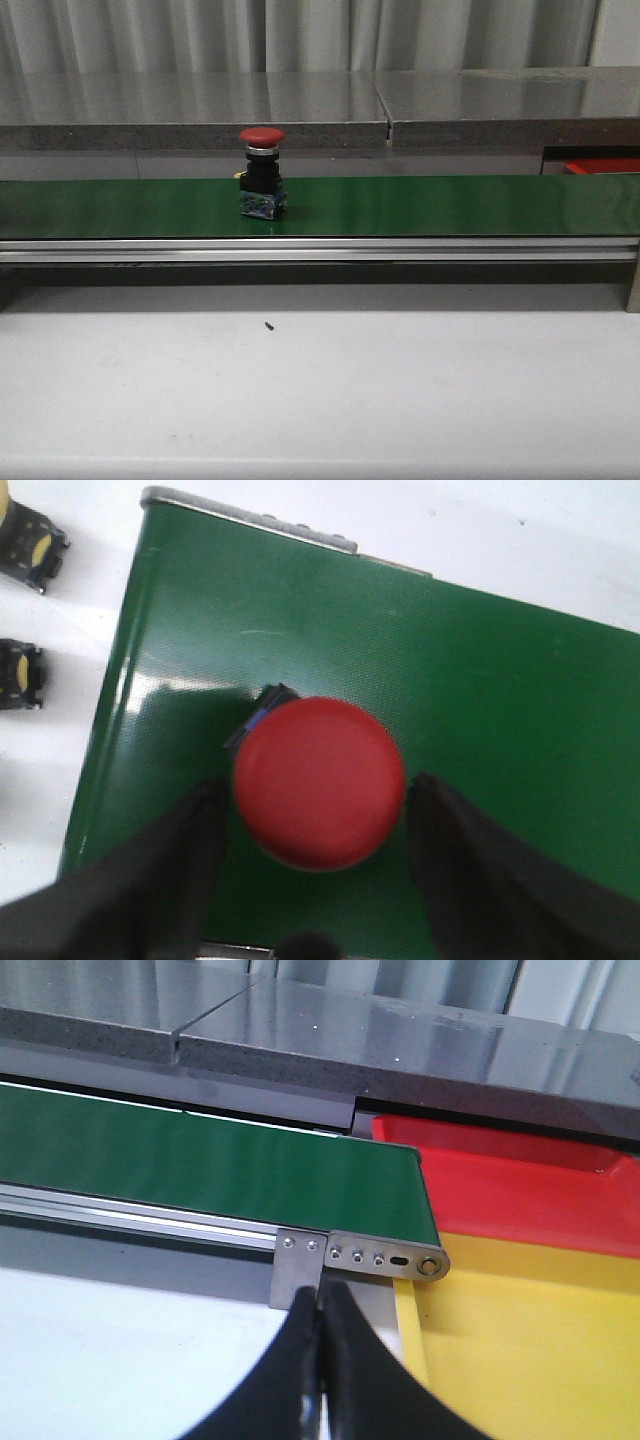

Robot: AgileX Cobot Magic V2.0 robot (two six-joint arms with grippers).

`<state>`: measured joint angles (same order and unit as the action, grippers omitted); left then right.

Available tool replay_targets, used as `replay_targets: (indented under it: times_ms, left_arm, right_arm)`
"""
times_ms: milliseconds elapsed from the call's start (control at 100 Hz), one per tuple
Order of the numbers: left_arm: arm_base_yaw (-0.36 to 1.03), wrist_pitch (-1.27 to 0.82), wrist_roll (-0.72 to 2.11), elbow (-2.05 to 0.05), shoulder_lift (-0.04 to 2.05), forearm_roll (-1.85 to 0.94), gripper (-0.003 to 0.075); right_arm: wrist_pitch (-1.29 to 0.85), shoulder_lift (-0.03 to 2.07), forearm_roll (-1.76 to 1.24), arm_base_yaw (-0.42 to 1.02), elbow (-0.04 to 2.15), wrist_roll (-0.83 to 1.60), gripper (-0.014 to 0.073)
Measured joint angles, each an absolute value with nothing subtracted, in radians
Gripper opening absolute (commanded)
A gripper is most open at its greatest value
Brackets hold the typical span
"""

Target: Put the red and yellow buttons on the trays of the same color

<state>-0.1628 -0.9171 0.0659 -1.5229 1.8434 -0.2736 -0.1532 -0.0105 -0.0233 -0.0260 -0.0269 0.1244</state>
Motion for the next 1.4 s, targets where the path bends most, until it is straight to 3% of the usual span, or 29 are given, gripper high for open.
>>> replay_targets:
  times_ms: [100,350,570,750,930,1090,1210,1360,1400]
  left_arm:
    - [-0.163,-0.925,0.066,-1.528,1.845,-0.277,0.0676]
    - [-0.163,-0.983,0.074,-1.629,1.828,-0.303,0.067]
    - [-0.163,-0.993,0.14,-1.636,1.663,-0.32,0.067]
    - [-0.163,-0.921,0.203,-1.534,1.459,-0.325,0.067]
    - [-0.163,-0.789,0.271,-1.29,1.234,-0.378,0.0635]
    - [-0.148,-0.652,0.317,-1.022,1.046,-0.412,0.0488]
    - [-0.106,-0.541,0.336,-0.83,0.91,-0.418,0.0297]
    - [-0.049,-0.438,0.342,-0.64,0.769,-0.424,-0.0013]
    - [-0.039,-0.424,0.343,-0.6,0.746,-0.424,-0.0018]
  right_arm:
    - [-0.153,-0.011,-0.023,-0.026,-0.027,0.124,-0.0067]
    - [-0.153,-0.011,-0.023,-0.026,-0.027,0.124,-0.0067]
    - [-0.153,-0.011,-0.023,-0.026,-0.027,0.124,-0.0067]
    - [-0.153,-0.011,-0.023,-0.026,-0.027,0.124,-0.0067]
    - [-0.142,-0.011,-0.023,-0.026,-0.027,0.124,-0.0067]
    - [-0.094,-0.011,-0.023,-0.026,-0.027,0.124,-0.0067]
    - [-0.055,-0.011,-0.023,-0.026,-0.027,0.124,-0.0067]
    - [-0.011,-0.011,-0.051,-0.026,-0.027,0.124,-0.0067]
    - [-0.011,-0.011,-0.064,-0.026,-0.024,0.124,-0.0067]
